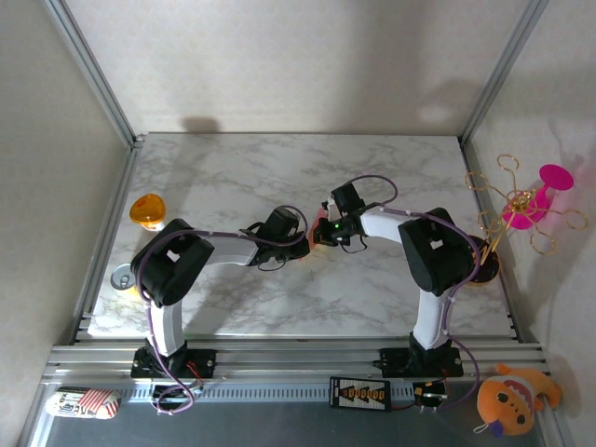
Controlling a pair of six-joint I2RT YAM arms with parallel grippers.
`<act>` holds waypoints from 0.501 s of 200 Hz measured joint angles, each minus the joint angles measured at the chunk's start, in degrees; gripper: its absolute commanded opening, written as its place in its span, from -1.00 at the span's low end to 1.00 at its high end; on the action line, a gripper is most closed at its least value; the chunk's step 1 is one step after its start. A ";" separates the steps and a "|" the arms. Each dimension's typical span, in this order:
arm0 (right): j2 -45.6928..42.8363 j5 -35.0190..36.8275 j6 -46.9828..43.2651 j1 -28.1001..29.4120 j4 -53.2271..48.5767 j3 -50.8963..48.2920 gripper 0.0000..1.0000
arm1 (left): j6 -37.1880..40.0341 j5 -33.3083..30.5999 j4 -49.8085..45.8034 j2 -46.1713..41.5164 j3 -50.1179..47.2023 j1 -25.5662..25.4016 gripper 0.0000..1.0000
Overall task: Fold a paper plane with a square sheet of paper (pick it up from the middle)
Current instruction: Fold the wing for the fifth time at the center of the table.
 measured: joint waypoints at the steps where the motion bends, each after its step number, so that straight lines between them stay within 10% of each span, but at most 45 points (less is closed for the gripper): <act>1: 0.02 -0.07 -0.02 0.00 0.02 0.00 -0.96 | 0.00 0.00 0.00 0.00 0.00 0.00 -1.00; 100: 1.27 -0.55 0.09 0.04 0.20 0.90 -0.93 | -0.04 0.31 -0.07 -0.85 0.00 0.02 -0.94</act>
